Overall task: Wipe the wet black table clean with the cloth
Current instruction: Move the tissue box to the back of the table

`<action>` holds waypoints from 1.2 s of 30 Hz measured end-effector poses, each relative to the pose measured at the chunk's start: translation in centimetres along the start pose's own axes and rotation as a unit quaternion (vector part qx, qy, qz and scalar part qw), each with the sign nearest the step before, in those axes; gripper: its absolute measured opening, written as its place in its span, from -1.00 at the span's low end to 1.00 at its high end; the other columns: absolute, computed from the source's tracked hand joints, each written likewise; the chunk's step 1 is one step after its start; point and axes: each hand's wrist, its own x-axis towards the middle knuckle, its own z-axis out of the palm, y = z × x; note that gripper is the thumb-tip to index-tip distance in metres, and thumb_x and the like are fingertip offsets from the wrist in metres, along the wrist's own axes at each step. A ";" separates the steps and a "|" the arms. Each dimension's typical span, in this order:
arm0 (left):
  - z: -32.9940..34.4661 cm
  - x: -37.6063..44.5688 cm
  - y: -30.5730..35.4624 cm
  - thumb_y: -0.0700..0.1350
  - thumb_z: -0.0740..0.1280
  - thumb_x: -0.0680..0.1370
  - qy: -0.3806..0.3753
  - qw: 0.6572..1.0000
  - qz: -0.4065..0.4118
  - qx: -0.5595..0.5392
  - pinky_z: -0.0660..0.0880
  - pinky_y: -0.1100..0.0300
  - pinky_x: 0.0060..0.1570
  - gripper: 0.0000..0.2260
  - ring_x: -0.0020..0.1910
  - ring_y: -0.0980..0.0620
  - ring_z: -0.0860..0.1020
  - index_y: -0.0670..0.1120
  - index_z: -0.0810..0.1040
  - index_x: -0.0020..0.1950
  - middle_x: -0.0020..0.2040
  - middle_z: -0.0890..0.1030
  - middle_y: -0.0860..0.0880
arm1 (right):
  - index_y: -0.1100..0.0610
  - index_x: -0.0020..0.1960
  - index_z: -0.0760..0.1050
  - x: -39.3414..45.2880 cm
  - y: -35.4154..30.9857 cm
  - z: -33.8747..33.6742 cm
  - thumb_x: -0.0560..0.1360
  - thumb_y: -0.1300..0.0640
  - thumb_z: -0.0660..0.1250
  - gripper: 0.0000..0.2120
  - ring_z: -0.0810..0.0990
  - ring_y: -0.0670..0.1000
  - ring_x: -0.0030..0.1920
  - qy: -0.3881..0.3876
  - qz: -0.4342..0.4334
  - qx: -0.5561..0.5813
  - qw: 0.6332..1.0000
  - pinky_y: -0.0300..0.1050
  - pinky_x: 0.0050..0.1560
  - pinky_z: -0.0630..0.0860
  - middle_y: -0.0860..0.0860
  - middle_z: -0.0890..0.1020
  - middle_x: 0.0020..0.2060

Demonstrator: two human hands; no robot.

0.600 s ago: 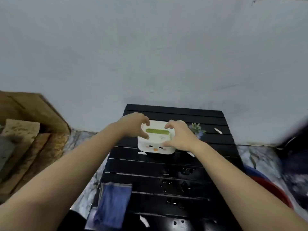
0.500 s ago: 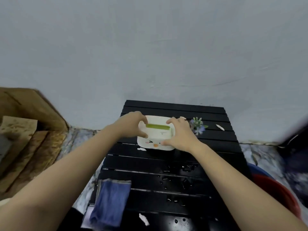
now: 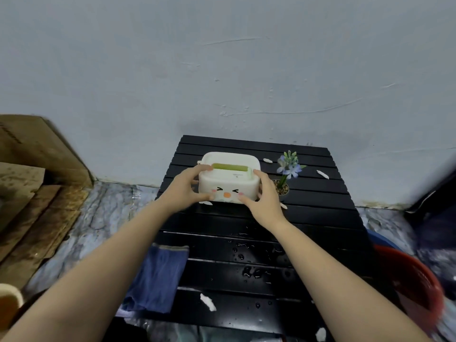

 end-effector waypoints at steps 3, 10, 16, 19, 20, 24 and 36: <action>1.1 -0.5 -0.3 -0.20 0.56 0.36 0.029 0.998 -0.015 -0.047 0.61 0.24 0.04 -0.37 0.03 0.13 0.66 0.24 0.45 0.31 0.22 0.57 0.02 | -0.14 0.33 0.40 0.1 0.8 0.1 0.43 0.22 0.51 -0.42 0.50 -0.03 0.30 0.025 -0.011 0.028 0.999 0.03 0.31 0.51 -0.05 0.50 0.29; 2.1 -0.5 -1.6 -0.27 0.55 0.36 0.075 0.995 -0.011 -0.069 0.58 0.24 0.10 -0.36 0.02 0.19 0.67 0.25 0.49 0.31 0.21 0.61 0.01 | -0.07 0.27 0.48 0.8 1.7 -0.3 0.41 0.25 0.53 -0.48 0.57 -0.07 0.24 0.021 -0.029 0.067 0.997 -0.17 0.22 0.55 -0.02 0.59 0.22; 2.2 -0.4 -1.6 -0.28 0.55 0.35 0.083 0.994 -0.009 -0.073 0.58 0.31 0.05 -0.36 -0.01 0.18 0.67 0.21 0.50 0.32 0.17 0.62 0.01 | -0.05 0.25 0.50 0.5 1.3 -0.5 0.41 0.31 0.52 -0.50 0.57 -0.17 0.17 0.016 -0.038 0.084 0.996 -0.30 0.15 0.54 -0.20 0.58 0.12; 2.2 -0.5 -1.7 -0.29 0.56 0.34 0.087 0.993 -0.011 -0.079 0.58 0.31 0.05 -0.35 -0.01 0.18 0.67 0.21 0.51 0.31 0.15 0.63 0.00 | -0.08 0.22 0.50 0.4 1.1 -0.5 0.40 0.33 0.51 -0.50 0.57 -0.27 0.14 0.022 -0.043 0.087 0.995 -0.22 0.22 0.54 -0.30 0.58 0.06; 2.2 -0.4 -1.7 -0.28 0.56 0.34 0.091 0.993 -0.010 -0.080 0.59 0.27 0.06 -0.35 -0.01 0.19 0.67 0.23 0.51 0.30 0.14 0.64 0.01 | -0.08 0.21 0.51 0.4 1.1 -0.5 0.40 0.33 0.51 -0.50 0.57 -0.30 0.13 0.024 -0.046 0.089 0.995 -0.22 0.23 0.53 -0.31 0.59 0.04; 1.2 1.6 -0.9 -0.31 0.53 0.36 0.128 0.986 0.018 -0.102 0.57 0.34 0.03 -0.37 0.01 0.22 0.66 0.22 0.52 0.30 0.11 0.65 0.06 | -0.04 0.27 0.49 2.9 0.4 -0.3 0.43 0.34 0.48 -0.50 0.55 -0.21 0.24 0.042 -0.091 0.097 0.990 -0.21 0.28 0.49 -0.18 0.63 0.17; 0.1 13.9 -2.2 -0.29 0.49 0.42 0.157 0.982 0.018 -0.104 0.66 0.16 -0.13 -0.39 0.08 0.08 0.63 0.21 0.47 0.35 0.18 0.58 -0.02 | -0.11 0.30 0.43 16.6 0.3 1.6 0.46 0.38 0.41 -0.44 0.60 -0.05 0.03 0.114 -0.038 0.019 0.993 -0.36 -0.11 0.57 0.05 0.59 0.13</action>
